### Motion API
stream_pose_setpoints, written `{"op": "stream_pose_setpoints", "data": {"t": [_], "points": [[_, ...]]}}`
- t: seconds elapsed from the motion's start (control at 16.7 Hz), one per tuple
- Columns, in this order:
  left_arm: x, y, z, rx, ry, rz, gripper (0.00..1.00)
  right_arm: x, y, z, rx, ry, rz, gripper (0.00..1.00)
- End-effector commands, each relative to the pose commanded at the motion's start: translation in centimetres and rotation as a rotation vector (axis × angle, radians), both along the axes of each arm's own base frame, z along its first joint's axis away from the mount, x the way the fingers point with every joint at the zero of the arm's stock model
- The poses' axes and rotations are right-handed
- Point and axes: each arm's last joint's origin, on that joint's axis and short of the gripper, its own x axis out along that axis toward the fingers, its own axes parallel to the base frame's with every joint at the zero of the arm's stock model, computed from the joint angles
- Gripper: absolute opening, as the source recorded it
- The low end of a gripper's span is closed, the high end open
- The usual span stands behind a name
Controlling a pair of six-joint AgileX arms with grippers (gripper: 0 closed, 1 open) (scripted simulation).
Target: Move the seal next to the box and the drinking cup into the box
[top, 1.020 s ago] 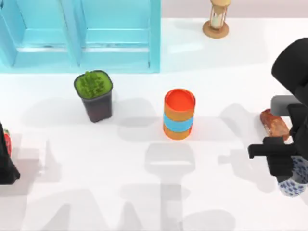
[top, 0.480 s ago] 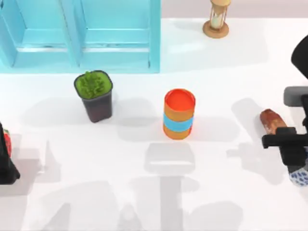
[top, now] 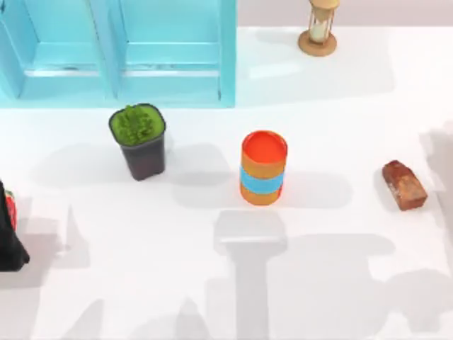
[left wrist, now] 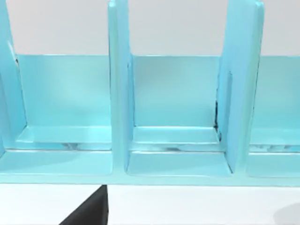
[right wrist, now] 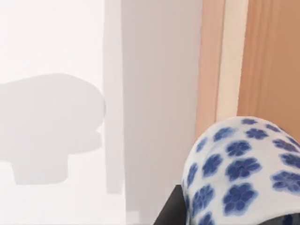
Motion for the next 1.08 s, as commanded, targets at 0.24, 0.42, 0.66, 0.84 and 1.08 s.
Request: {"op": "stream_pose_setpoints", "data": {"t": [0.24, 0.42, 0.66, 0.84, 1.08], "points": [[0.0, 0.0, 0.0, 0.000, 0.000, 0.000, 1.00, -0.9, -6.6, -0.4, -0.003, 0.020, -0.001, 0.00], [0.0, 0.0, 0.0, 0.000, 0.000, 0.000, 1.00, -2.3, -10.5, -0.7, 0.008, 0.030, -0.002, 0.00], [0.0, 0.0, 0.0, 0.000, 0.000, 0.000, 1.00, -3.7, -13.2, -1.0, 0.023, 0.030, -0.004, 0.00], [0.0, 0.0, 0.0, 0.000, 0.000, 0.000, 1.00, -3.8, -13.4, -1.0, 0.024, 0.029, -0.004, 0.00], [0.0, 0.0, 0.0, 0.000, 0.000, 0.000, 1.00, -3.6, -13.4, -1.0, 0.019, 0.016, -0.012, 0.00]]}}
